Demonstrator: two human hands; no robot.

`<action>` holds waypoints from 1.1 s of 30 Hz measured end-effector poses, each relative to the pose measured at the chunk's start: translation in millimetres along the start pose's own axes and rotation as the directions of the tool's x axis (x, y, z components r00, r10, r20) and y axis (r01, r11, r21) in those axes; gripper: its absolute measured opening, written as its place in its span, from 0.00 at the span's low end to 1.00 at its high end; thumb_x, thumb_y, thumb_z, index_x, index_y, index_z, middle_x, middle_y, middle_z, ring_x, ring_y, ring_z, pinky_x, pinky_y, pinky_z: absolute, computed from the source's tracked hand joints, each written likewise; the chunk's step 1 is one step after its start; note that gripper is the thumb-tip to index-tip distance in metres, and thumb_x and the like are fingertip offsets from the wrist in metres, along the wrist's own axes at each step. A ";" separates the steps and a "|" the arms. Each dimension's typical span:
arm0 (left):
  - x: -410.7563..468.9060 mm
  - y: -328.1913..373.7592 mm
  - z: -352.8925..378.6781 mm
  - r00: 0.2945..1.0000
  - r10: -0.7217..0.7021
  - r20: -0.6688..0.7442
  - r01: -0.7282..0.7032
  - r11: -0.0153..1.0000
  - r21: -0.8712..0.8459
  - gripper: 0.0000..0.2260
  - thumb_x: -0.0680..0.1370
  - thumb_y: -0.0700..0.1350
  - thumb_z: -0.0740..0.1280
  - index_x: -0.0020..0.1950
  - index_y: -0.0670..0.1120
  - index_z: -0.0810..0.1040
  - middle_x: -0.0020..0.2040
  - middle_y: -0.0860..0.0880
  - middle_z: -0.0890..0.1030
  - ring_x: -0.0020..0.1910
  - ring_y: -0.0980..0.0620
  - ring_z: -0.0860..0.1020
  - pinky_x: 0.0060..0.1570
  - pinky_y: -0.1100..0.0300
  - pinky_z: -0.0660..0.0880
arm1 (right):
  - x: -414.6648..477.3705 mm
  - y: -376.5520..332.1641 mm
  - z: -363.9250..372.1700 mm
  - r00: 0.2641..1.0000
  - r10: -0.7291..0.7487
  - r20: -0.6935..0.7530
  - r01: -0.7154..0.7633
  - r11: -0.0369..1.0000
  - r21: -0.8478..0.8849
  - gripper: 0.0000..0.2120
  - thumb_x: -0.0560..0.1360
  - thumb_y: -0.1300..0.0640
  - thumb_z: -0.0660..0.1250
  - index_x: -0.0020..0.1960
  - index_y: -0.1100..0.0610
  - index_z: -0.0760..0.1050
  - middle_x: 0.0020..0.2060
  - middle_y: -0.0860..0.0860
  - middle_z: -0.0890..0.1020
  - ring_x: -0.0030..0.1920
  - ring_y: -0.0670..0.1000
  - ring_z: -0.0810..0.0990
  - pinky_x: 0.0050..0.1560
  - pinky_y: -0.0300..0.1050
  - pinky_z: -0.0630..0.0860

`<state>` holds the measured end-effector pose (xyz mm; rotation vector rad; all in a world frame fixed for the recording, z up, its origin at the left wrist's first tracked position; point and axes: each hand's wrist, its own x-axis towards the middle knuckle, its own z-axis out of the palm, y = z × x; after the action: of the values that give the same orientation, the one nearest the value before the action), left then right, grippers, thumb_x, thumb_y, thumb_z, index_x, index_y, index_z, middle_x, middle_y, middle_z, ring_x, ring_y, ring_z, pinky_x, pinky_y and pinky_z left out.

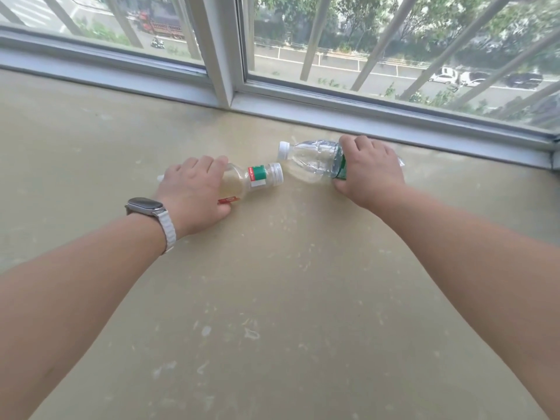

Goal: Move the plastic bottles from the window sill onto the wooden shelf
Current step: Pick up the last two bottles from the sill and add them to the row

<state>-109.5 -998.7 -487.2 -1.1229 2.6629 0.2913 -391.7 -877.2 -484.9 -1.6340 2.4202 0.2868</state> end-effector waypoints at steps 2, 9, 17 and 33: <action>-5.8 -0.1 -1.8 1.000 0.014 0.004 -0.014 1.000 -0.017 0.33 0.72 0.56 0.68 0.73 0.46 0.64 0.64 0.44 0.74 0.62 0.40 0.72 0.58 0.47 0.68 | -1.7 -1.5 -6.2 0.999 0.034 0.032 -0.035 0.999 0.031 0.26 0.71 0.46 0.68 0.65 0.54 0.65 0.57 0.55 0.75 0.59 0.60 0.73 0.54 0.53 0.68; -29.8 -1.6 -23.1 0.997 0.014 -0.077 -0.023 0.994 -0.111 0.29 0.70 0.54 0.73 0.67 0.43 0.71 0.57 0.42 0.79 0.54 0.39 0.76 0.51 0.47 0.73 | -39.1 -10.5 -32.1 0.991 0.131 0.036 -0.135 0.978 0.160 0.28 0.71 0.44 0.69 0.66 0.52 0.65 0.55 0.53 0.73 0.56 0.58 0.71 0.45 0.49 0.66; -74.7 16.6 -61.4 0.994 -0.097 -0.058 0.074 0.946 -0.315 0.28 0.71 0.51 0.74 0.68 0.44 0.70 0.61 0.42 0.77 0.60 0.40 0.75 0.54 0.47 0.73 | -103.3 -15.6 -70.9 0.956 0.292 0.011 -0.267 0.859 0.437 0.26 0.70 0.43 0.70 0.63 0.51 0.67 0.51 0.50 0.73 0.53 0.55 0.72 0.45 0.48 0.70; -169.5 88.7 -176.2 0.954 -0.183 -0.237 -0.021 0.749 -0.662 0.29 0.72 0.55 0.75 0.68 0.48 0.70 0.61 0.52 0.75 0.60 0.54 0.71 0.58 0.61 0.66 | -240.7 -14.2 -184.2 0.885 0.440 -0.151 -0.164 0.599 0.784 0.24 0.68 0.45 0.73 0.59 0.50 0.70 0.49 0.47 0.75 0.48 0.49 0.73 0.45 0.47 0.71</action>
<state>-83.2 -871.4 -261.9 -1.5729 2.8143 1.2262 -302.1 -719.0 -242.1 -0.9085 2.4867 -0.9349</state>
